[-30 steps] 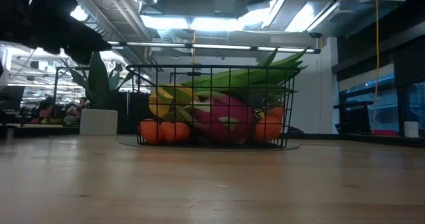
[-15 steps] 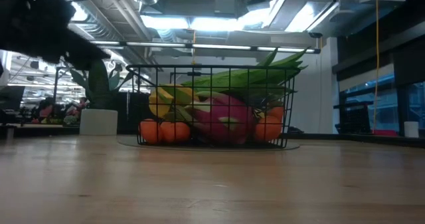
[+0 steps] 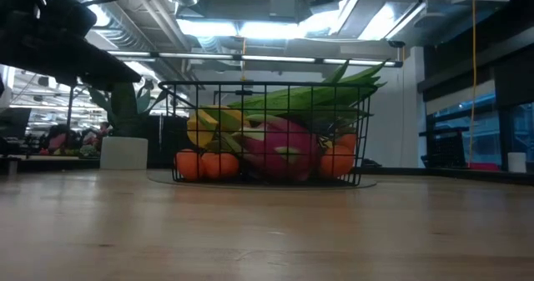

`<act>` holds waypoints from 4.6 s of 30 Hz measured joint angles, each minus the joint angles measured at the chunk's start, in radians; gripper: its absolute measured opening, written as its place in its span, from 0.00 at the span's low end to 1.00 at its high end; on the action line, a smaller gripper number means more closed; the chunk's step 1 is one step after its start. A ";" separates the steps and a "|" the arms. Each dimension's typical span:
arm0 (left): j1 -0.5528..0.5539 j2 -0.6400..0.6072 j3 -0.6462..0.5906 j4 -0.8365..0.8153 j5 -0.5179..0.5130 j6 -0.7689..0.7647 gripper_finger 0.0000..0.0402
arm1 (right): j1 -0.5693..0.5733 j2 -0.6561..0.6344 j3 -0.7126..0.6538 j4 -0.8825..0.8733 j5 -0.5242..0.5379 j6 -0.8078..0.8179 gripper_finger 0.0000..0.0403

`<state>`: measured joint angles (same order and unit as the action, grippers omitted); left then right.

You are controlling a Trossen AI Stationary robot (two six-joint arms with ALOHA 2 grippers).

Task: Build produce basket
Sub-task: Return to Home Position

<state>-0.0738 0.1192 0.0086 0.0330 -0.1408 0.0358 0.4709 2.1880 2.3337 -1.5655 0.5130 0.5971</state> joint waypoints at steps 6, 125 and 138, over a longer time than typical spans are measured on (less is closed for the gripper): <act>0.000 -0.002 0.000 0.000 0.000 0.000 0.42 | 0.000 0.000 0.000 0.005 -0.001 0.002 0.31; 0.084 -0.116 -0.001 0.005 -0.004 0.000 0.42 | -0.190 -1.688 -1.566 0.700 0.149 -0.104 0.31; 0.084 -0.116 -0.001 0.005 -0.004 0.000 0.42 | -0.190 -1.893 -1.813 0.986 0.152 -0.106 0.31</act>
<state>0.0098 0.0028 0.0078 0.0380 -0.1448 0.0357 0.2813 0.2947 0.5204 -0.5794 0.6653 0.4915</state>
